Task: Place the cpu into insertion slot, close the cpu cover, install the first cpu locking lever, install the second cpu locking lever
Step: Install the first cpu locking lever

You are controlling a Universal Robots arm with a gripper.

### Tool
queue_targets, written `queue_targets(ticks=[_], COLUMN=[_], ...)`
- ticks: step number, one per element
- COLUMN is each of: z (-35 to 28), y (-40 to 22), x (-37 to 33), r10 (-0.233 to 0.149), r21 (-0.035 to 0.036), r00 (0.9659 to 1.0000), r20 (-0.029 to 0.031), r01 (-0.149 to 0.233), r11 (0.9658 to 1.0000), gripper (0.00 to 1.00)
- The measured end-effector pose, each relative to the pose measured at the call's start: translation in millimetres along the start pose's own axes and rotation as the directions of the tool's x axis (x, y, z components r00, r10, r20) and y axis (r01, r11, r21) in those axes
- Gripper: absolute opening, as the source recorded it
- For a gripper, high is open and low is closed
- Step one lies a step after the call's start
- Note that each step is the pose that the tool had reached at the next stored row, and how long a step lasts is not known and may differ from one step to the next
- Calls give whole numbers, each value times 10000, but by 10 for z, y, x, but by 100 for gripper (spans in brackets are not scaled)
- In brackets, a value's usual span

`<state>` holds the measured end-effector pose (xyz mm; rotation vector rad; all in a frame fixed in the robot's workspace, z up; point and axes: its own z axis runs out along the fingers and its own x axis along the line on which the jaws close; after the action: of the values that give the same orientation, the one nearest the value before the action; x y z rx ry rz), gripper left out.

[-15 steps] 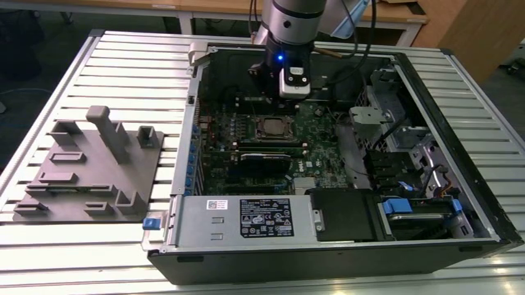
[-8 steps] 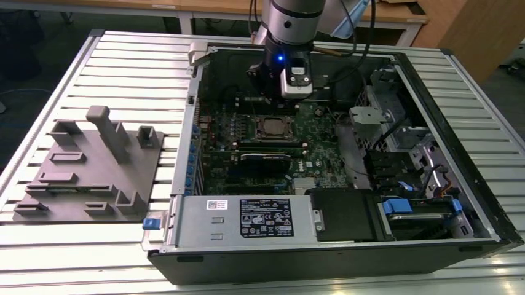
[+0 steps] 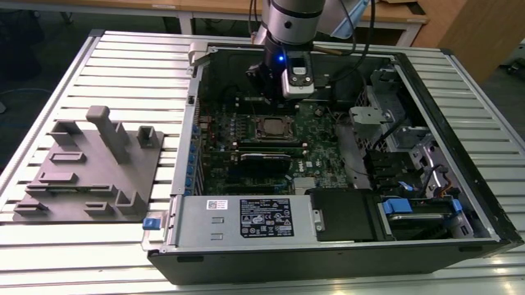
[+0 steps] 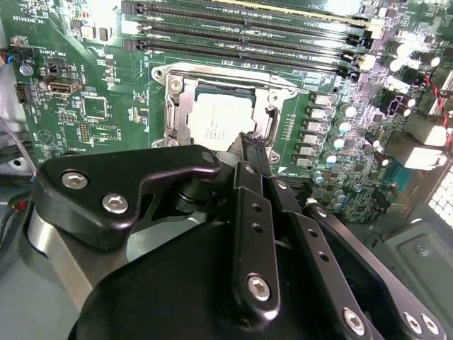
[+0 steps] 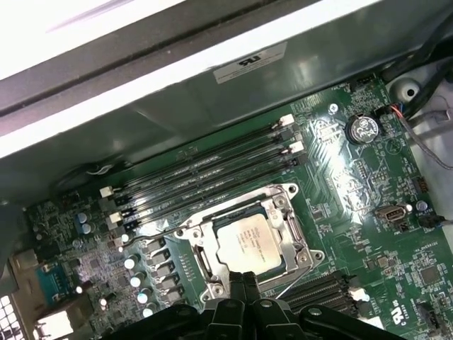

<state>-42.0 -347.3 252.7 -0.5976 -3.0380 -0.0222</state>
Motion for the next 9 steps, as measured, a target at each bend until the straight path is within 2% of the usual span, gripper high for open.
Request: queue_targets(ticks=[9], z=[0], y=[0], x=[0], r10=[-128], r21=[6], r00=[9999], r20=[0], r01=[128], r11=[9999], gripper=[11])
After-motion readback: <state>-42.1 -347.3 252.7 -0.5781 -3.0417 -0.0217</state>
